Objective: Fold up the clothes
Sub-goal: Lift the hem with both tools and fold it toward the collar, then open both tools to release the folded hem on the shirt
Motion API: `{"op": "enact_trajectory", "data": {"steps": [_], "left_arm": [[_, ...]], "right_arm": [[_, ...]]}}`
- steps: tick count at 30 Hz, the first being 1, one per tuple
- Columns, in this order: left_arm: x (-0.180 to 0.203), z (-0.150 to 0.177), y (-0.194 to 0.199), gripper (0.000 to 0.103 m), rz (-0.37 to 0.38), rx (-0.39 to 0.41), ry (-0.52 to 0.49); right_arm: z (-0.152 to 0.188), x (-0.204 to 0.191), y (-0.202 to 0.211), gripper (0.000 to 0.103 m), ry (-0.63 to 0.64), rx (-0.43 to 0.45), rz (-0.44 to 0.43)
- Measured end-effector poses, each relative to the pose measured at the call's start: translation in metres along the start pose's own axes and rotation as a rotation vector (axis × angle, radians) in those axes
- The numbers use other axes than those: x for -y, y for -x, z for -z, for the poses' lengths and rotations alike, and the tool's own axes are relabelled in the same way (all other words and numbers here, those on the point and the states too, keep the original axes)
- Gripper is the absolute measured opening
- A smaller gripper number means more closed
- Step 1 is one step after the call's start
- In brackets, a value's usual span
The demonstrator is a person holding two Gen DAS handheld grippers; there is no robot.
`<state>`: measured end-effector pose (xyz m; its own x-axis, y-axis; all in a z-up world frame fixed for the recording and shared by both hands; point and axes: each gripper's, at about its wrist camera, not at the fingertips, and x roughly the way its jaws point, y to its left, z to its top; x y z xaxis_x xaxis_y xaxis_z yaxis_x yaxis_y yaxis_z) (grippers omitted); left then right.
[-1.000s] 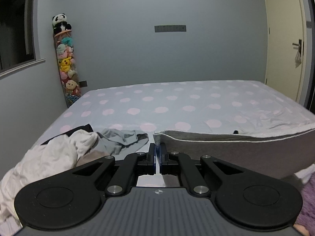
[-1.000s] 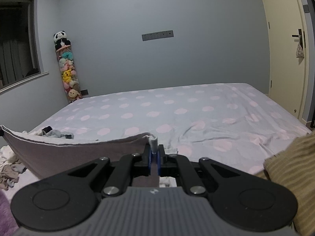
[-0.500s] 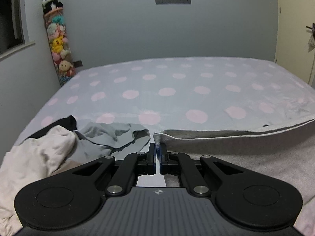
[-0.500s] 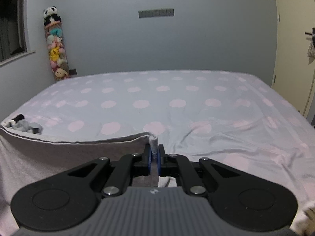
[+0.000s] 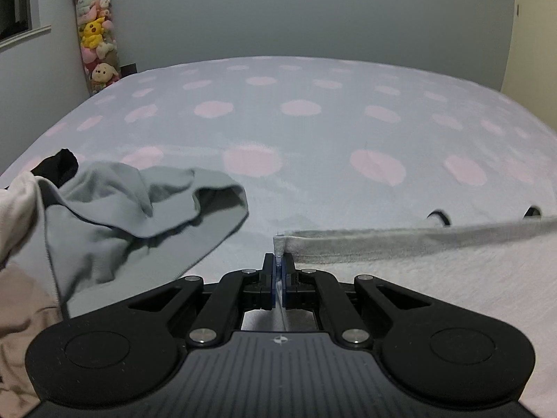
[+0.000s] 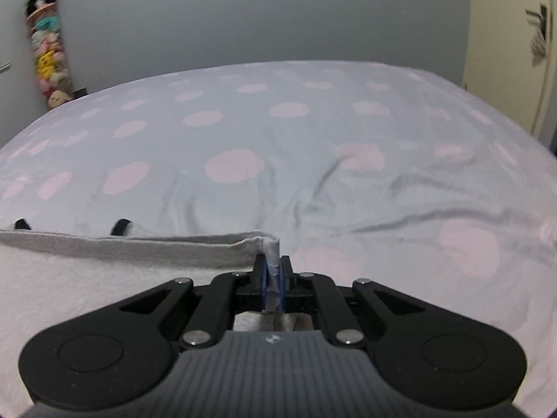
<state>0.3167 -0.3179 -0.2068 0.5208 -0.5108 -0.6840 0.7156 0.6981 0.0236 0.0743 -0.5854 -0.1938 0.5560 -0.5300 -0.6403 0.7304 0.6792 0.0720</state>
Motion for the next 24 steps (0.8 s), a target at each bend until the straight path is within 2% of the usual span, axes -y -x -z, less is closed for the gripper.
{"op": "enact_trajectory", "data": {"steps": [6, 8, 11, 13, 18, 22, 24], "left_arm": [[0.003, 0.006, -0.012, 0.003, -0.005, 0.019, 0.005], [0.002, 0.004, -0.011, 0.011, -0.018, 0.029, 0.027], [-0.003, 0.005, -0.004, 0.015, -0.045, 0.057, 0.075], [-0.006, 0.004, -0.001, 0.016, -0.061, 0.064, 0.091], [-0.014, 0.001, 0.022, 0.018, -0.091, -0.012, 0.168], [-0.02, 0.006, 0.063, 0.033, -0.049, -0.016, 0.272], [-0.019, 0.015, 0.079, 0.039, -0.032, -0.039, 0.311]], "right_arm": [[0.006, -0.002, -0.009, 0.011, -0.003, -0.011, 0.019], [0.007, 0.001, -0.009, 0.014, -0.029, -0.002, 0.017], [0.006, 0.008, -0.003, 0.039, -0.078, 0.044, 0.071], [0.007, 0.015, 0.003, 0.039, -0.13, 0.078, 0.081], [0.013, 0.024, 0.02, 0.039, -0.225, 0.073, 0.085], [0.017, 0.028, 0.05, 0.04, -0.31, 0.063, 0.029], [0.025, 0.028, 0.065, 0.041, -0.329, 0.027, 0.005]]}}
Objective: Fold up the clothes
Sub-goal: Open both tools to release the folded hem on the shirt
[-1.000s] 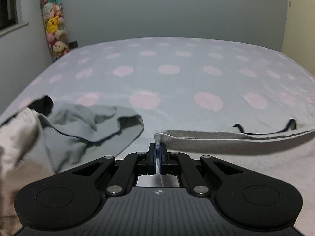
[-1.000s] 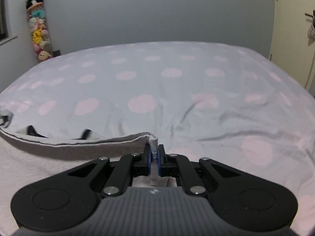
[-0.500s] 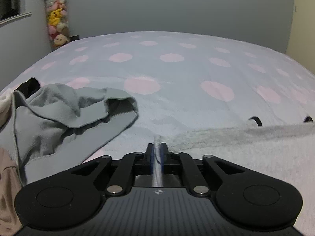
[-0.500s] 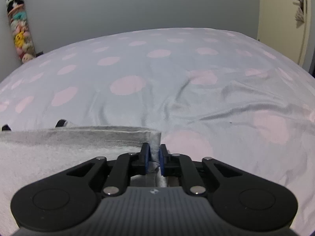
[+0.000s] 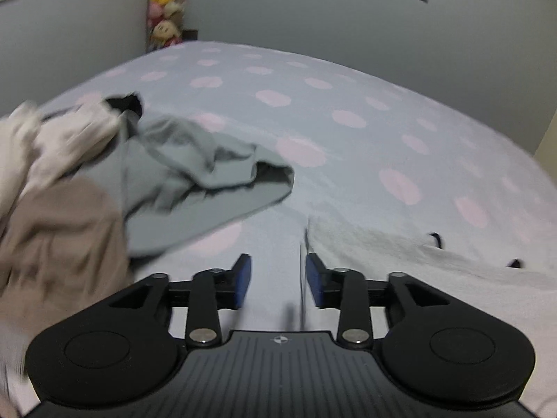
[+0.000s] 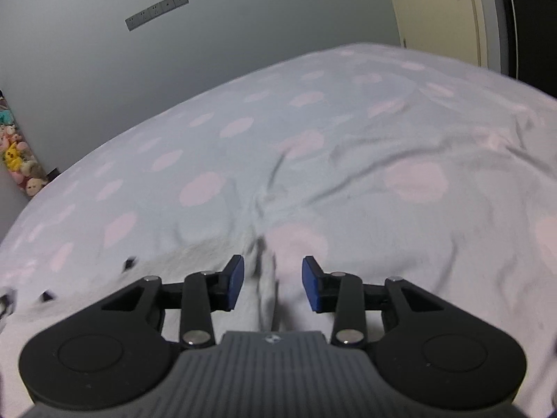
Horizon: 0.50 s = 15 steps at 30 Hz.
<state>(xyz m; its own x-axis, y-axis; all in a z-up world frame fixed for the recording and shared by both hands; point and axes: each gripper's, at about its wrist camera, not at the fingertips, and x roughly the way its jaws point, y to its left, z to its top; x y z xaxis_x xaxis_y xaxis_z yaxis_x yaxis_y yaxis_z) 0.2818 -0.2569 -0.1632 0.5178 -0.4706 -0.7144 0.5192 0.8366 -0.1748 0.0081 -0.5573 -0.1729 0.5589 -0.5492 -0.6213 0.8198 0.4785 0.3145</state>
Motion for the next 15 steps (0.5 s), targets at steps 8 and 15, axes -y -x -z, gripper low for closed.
{"op": "enact_trajectory", "data": {"steps": [8, 15], "left_arm": [[-0.001, 0.037, 0.044, 0.047, 0.03, -0.203, 0.012], [0.005, 0.06, 0.043, 0.031, 0.032, -0.272, -0.029]], "right_arm": [[0.028, 0.013, 0.047, 0.062, -0.134, -0.235, -0.032], [0.037, 0.019, 0.044, 0.056, -0.174, -0.373, 0.022]]}}
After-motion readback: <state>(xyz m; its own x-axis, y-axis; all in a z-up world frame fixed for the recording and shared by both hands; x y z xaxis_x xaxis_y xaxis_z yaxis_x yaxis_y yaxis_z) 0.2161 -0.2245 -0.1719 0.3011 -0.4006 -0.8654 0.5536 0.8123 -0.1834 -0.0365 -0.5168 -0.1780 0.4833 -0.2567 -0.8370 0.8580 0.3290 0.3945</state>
